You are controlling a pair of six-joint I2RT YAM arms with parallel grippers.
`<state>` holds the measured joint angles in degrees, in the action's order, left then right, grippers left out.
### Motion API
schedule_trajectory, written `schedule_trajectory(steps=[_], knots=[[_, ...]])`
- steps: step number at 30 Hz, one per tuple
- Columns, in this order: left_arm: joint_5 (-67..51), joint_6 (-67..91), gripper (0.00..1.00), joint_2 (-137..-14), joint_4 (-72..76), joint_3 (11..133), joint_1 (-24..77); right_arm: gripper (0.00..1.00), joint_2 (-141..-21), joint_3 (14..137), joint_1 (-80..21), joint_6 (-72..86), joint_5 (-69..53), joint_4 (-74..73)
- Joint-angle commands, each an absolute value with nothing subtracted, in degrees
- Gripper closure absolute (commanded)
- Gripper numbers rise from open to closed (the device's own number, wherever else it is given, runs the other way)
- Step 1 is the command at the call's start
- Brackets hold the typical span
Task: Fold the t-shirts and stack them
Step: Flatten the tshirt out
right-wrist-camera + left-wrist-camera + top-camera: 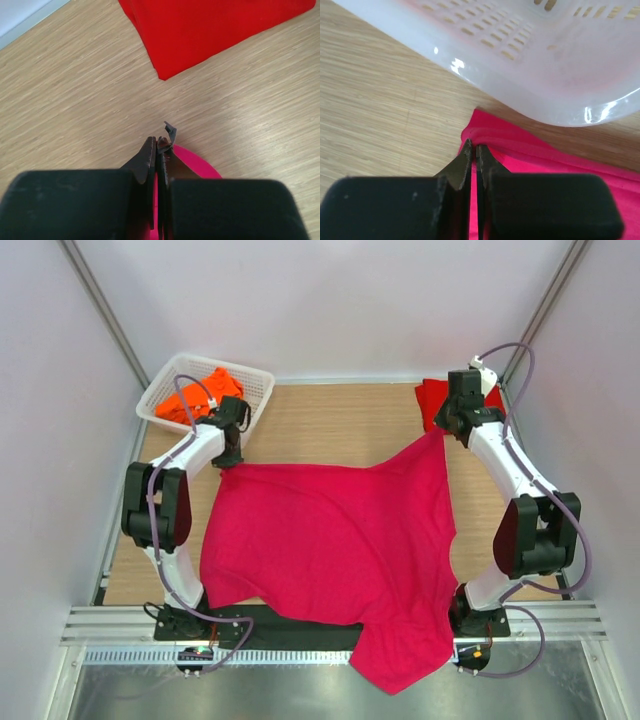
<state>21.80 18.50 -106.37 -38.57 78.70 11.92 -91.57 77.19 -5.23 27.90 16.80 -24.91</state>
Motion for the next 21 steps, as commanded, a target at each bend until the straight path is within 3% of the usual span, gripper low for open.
schedule_trajectory(steps=[1, 15, 21], knots=[[25.66, 13.89, 1.00, -104.24, -37.35, 81.65, 11.43, 0.99, -92.45, 85.85, -4.83, 28.91, 20.83, -29.15], [25.14, 5.89, 1.00, -95.45, -28.57, 75.41, 11.16, 0.99, -98.70, 94.04, -3.87, 30.84, 20.21, -32.08], [23.81, 4.04, 0.98, -97.03, -30.23, 78.48, 11.25, 0.99, -100.81, 99.31, -3.87, 31.90, 20.13, -39.37]])
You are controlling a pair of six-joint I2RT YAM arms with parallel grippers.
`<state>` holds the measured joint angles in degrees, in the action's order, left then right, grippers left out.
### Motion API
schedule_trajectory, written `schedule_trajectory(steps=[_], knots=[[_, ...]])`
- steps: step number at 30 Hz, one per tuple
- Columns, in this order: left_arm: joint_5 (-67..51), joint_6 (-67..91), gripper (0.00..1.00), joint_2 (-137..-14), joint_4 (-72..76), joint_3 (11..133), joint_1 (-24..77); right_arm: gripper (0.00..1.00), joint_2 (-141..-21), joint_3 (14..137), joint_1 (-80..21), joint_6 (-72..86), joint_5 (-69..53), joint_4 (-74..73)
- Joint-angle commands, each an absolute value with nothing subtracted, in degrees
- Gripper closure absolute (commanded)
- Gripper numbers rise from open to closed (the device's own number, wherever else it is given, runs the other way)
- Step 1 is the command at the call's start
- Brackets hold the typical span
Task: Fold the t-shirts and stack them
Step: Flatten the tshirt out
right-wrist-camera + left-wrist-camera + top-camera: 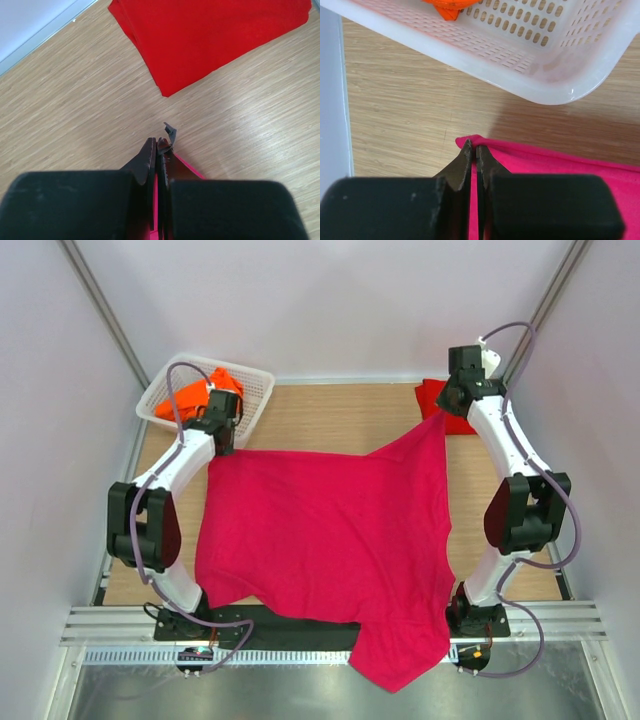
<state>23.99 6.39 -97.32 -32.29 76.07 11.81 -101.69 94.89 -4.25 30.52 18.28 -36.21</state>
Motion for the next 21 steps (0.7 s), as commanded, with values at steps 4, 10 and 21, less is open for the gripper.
schedule_trajectory(steps=[4, 10, 21], knots=[[28.64, 5.44, 0.99, -99.93, -33.92, 79.98, 11.34, 0.99, -98.71, 98.79, -3.78, 32.25, 19.95, -44.81], [27.08, 8.08, 1.00, -99.85, -36.04, 79.37, 11.34, 0.99, -92.73, 93.17, -3.78, 32.08, 16.09, -48.42], [27.06, 4.14, 1.00, -100.90, -36.74, 77.35, 13.53, 0.99, -82.89, 81.93, -3.87, 33.84, 10.29, -53.08]])
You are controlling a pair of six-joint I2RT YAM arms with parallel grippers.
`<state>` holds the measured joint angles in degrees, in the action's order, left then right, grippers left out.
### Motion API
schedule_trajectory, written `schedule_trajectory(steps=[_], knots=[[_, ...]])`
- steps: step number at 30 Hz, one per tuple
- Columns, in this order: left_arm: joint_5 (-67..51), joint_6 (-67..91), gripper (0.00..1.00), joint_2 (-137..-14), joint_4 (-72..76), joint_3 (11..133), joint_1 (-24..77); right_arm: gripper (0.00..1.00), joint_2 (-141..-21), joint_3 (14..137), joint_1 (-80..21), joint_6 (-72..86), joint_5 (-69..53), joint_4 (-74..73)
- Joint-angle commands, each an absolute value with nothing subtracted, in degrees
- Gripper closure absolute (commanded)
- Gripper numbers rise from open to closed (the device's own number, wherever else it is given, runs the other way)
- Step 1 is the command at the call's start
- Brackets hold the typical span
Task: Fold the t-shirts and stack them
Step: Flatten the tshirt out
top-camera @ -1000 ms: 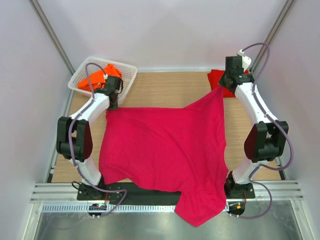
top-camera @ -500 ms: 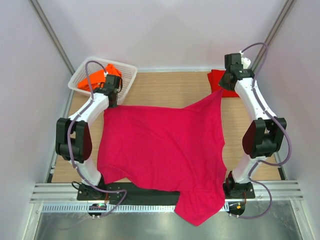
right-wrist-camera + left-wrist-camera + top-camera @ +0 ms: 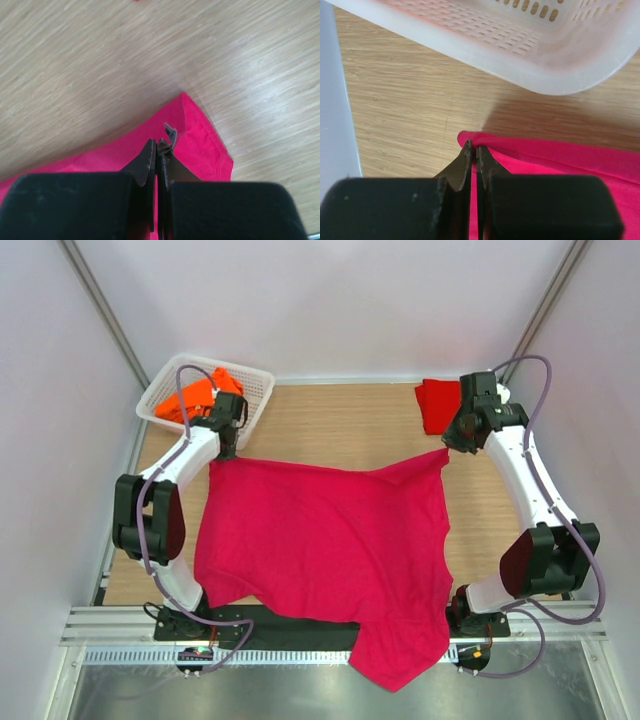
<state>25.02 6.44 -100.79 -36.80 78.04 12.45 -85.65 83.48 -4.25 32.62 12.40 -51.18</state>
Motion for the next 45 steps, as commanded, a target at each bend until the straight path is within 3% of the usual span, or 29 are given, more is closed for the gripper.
schedule_trajectory(steps=[1, 11, 24, 45], knots=[[27.42, 3.52, 1.00, -100.64, -36.39, 76.91, 13.71, 0.99, -81.66, 81.31, -3.95, 34.10, 9.50, -53.00], [33.49, 5.61, 1.00, -99.75, -41.56, 73.47, 14.85, 0.99, -77.87, 73.40, -3.78, 34.45, 7.56, -53.17], [24.27, 9.85, 0.99, -98.70, -42.99, 74.08, 15.55, 0.99, -76.99, 71.54, -3.78, 33.14, 8.53, -53.97], [21.98, 8.96, 0.93, -102.13, -44.12, 77.96, 17.05, 0.99, -79.10, 76.29, -3.78, 32.34, 7.65, -53.70]])
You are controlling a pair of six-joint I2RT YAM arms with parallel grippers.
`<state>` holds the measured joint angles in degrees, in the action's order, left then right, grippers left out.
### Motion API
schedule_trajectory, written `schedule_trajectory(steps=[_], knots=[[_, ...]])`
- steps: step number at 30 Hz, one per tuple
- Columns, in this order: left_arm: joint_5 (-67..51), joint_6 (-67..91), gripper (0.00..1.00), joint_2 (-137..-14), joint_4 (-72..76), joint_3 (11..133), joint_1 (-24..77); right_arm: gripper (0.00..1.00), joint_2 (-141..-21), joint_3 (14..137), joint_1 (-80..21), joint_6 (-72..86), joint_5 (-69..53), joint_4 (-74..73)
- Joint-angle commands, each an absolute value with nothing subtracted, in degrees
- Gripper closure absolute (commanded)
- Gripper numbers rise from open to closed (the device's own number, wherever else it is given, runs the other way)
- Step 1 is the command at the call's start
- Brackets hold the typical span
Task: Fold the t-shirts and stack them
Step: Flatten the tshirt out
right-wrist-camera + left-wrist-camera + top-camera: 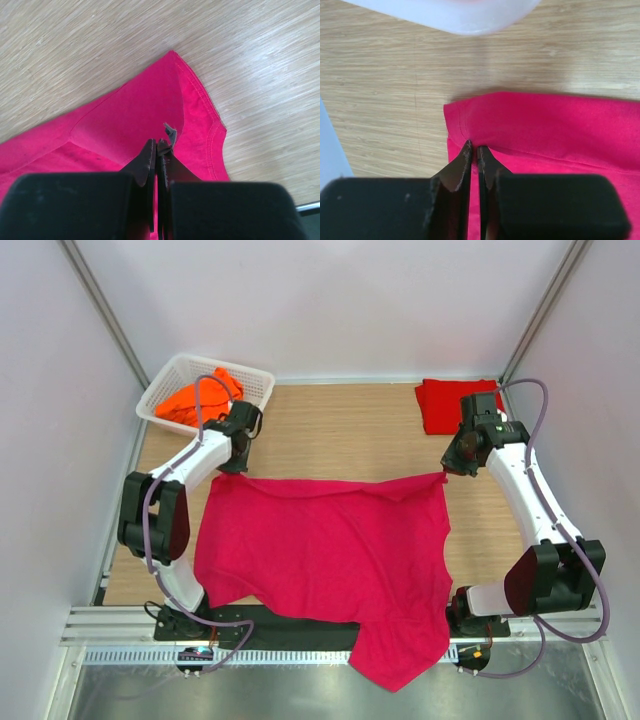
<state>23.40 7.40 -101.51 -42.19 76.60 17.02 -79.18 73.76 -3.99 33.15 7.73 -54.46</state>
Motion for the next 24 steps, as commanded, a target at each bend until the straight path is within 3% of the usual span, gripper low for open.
schedule_trajectory(steps=[1, 7, 11, 19, 24], knots=[[21.54, 9.40, 0.94, -102.48, -44.73, 78.22, 17.05, 0.99, -79.28, 76.29, -3.78, 32.34, 7.65, -53.61], [18.90, 16.08, 1.00, -102.13, -47.37, 77.44, 16.87, 0.99, -79.19, 76.20, -3.69, 32.26, 7.73, -53.61], [17.85, 18.45, 0.98, -99.06, -45.89, 72.78, 16.87, 0.99, -78.66, 76.03, -3.78, 31.91, 7.91, -53.61], [13.99, 24.07, 0.64, -92.65, -45.71, 68.56, 14.42, 0.99, -78.22, 75.15, -3.69, 31.99, 7.38, -53.18], [8.00, 29.26, 0.56, -83.52, -44.38, 66.27, 9.94, 0.99, -78.05, 75.23, -3.69, 31.64, 7.03, -53.44]])
